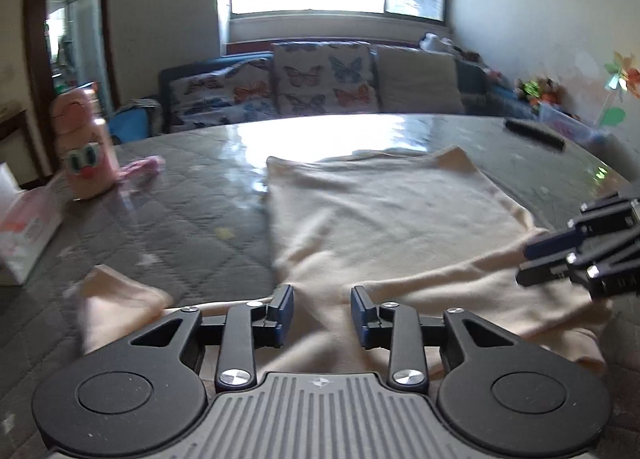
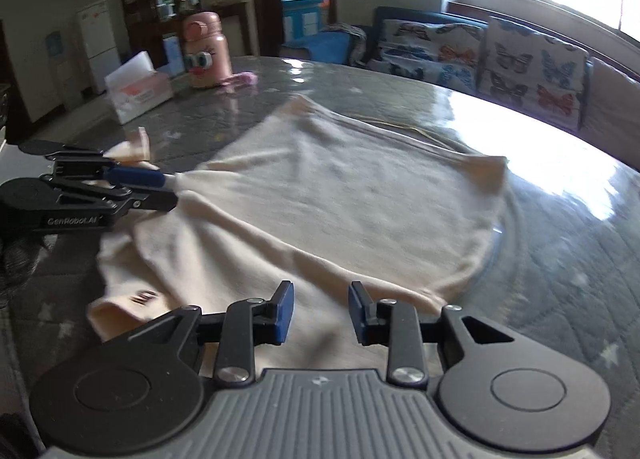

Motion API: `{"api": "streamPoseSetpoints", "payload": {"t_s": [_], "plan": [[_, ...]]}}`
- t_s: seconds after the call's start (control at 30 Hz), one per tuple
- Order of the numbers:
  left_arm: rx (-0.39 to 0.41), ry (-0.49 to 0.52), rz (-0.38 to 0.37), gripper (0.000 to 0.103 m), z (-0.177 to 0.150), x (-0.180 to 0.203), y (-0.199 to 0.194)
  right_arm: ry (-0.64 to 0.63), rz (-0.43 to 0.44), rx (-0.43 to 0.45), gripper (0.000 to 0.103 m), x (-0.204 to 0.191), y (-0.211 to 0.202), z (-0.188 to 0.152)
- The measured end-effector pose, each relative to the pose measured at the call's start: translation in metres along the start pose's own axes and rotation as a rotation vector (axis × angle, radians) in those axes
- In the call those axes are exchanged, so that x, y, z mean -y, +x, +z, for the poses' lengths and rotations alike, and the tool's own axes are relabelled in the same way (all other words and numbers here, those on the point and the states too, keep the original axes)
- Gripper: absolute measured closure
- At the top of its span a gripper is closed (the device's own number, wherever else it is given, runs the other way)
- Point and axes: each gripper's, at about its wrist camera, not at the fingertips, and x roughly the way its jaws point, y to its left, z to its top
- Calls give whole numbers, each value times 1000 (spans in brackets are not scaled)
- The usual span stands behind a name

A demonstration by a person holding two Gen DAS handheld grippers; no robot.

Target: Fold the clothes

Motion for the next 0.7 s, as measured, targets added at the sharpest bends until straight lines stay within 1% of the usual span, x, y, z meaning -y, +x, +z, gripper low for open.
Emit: {"api": "streamPoseSetpoints", "payload": {"t_s": [0.17,0.23,0.3,0.4,0.5,0.7], "plan": [[15,-23,155,68,-7,-32,-10,-60,58,-11,73,-28,17,10],[22,-11,219,64,-10,-43,-13,-86,73,-14,73,-38,25,14],[15,-3,255,62,-13,-53,-14,-112,89,-16,73,-49,32,19],[4,1,272,59,-19,-62,-14,-138,108,-19,73,-61,42,24],[3,11,272,55,-23,-64,-15,-152,126,-17,73,-70,50,30],[-1,57,279,54,-25,-63,-7,-163,156,-13,73,-82,61,39]]}}
